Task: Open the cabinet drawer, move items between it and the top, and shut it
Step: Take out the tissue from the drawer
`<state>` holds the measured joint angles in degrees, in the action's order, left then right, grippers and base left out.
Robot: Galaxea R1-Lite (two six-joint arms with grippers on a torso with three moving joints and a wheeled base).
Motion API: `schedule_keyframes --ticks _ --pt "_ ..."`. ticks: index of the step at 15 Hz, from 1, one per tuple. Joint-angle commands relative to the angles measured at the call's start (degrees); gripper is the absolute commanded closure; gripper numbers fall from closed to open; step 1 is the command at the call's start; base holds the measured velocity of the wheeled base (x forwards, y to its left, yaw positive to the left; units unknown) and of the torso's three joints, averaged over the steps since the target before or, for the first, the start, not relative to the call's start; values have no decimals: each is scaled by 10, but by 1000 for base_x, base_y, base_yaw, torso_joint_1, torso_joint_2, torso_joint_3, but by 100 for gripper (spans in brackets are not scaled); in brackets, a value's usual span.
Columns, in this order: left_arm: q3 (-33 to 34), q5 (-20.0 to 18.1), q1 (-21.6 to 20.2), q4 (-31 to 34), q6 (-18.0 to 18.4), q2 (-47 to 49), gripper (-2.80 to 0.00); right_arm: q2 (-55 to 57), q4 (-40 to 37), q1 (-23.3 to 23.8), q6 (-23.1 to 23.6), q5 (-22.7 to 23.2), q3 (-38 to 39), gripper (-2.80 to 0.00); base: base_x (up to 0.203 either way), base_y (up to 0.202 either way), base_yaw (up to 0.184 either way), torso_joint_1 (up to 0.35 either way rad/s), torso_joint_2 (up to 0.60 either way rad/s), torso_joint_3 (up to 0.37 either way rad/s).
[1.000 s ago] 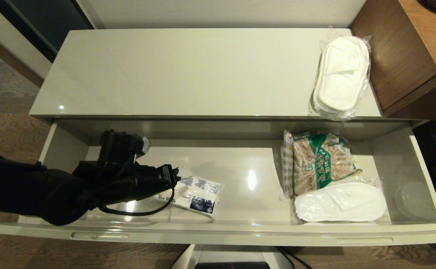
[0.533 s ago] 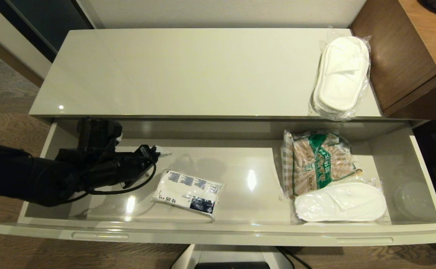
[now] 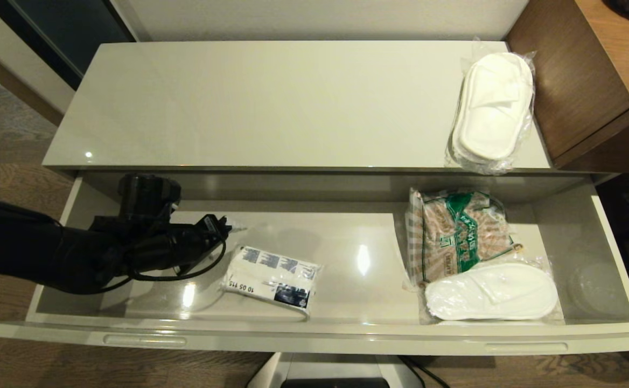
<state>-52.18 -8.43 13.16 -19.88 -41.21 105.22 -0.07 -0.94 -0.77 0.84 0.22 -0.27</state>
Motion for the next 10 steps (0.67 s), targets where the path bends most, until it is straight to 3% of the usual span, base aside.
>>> schedule_keyframes --ticks 1,4,5,6,7,10 --pt "-1 -3 0 4 51 3 -280 -9 0 0 0 0 0 0 0 0 0 0 0 0" --pt "-28 11 0 6 49 17 -280 -9 0 0 0 0 0 0 0 0 0 0 0 0" --pt "-36 12 2 7 35 21 -280 -9 0 0 0 0 0 0 0 0 0 0 0 0" --pt "-55 14 4 7 -20 30 -280 -9 0 0 0 0 0 0 0 0 0 0 0 0" --pt "-71 17 6 7 -53 46 -280 -9 0 0 0 0 0 0 0 0 0 0 0 0" --pt "-85 65 6 3 -61 83 -280 -9 0 0 0 1 0 0 0 0 0 0 0 0"
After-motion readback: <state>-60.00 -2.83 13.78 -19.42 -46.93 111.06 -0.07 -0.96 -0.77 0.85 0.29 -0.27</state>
